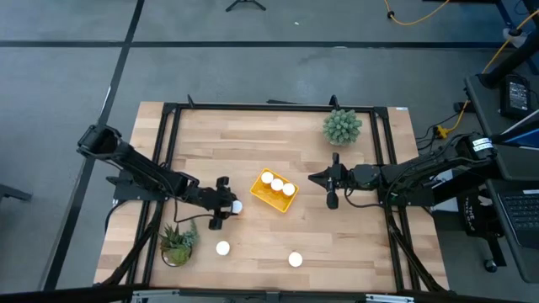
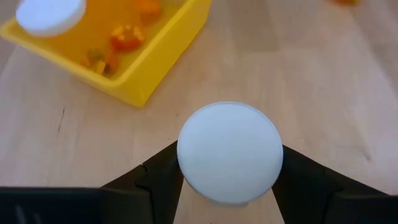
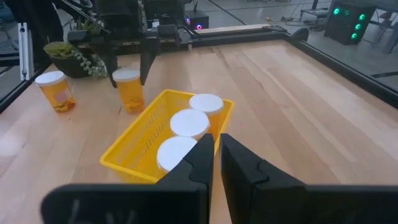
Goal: Pick and place pill bottles into a basket
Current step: Put the top orange pill bottle into the yellow bin
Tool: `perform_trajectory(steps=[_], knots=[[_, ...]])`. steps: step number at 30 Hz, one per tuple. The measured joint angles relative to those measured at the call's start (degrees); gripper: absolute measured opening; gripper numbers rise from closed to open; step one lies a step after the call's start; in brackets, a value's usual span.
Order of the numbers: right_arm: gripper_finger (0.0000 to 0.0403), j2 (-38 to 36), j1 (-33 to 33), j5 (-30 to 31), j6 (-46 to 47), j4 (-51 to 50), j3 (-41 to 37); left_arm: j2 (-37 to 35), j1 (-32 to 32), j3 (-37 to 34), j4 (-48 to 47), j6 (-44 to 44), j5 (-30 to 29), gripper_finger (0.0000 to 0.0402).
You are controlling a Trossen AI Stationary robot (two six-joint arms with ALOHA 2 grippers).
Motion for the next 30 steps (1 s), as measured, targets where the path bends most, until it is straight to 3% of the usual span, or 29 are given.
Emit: perform_trajectory(steps=[16,30], knots=[[0.0032,0.0,0.0,-0.02,0.88,-0.42,0.0,-15.99,0.0,0.0,0.13,9.4,-0.52,0.0209],[0.0032,0.0,0.0,-0.02,0.88,-0.39,0.0,-17.36,0.07,0.0,1.62,8.49,-5.18,0.021]])
